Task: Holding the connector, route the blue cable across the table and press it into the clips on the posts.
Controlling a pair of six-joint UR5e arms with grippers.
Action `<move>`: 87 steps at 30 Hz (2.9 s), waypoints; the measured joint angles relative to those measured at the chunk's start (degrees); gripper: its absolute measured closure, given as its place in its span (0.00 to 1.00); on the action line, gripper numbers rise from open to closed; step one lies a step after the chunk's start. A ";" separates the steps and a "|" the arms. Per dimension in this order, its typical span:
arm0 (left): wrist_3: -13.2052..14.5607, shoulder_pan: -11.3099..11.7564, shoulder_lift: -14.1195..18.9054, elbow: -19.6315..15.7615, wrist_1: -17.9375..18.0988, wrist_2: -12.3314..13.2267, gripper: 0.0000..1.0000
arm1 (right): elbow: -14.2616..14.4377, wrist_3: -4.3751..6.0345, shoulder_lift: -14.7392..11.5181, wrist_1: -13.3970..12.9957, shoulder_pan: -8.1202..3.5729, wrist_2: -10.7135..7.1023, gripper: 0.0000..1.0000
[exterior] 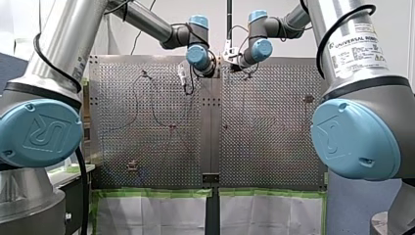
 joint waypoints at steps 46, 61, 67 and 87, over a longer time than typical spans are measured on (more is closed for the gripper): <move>2.28 -0.91 -7.23 7.08 -4.80 -8.05 1.00 | 0.85 -0.36 0.16 -0.08 0.20 0.19 1.00; 1.77 -1.88 -2.85 -0.30 1.87 -9.42 1.00 | 6.82 -0.61 0.54 -0.53 -0.01 0.84 1.00; 1.43 -1.55 -3.00 -3.05 4.65 -7.11 1.00 | 8.16 -0.61 0.58 -0.49 -0.23 0.62 1.00; 0.98 -1.04 -10.93 -13.00 14.57 -4.36 1.00 | 16.58 -0.59 0.69 -7.18 -0.82 1.75 1.00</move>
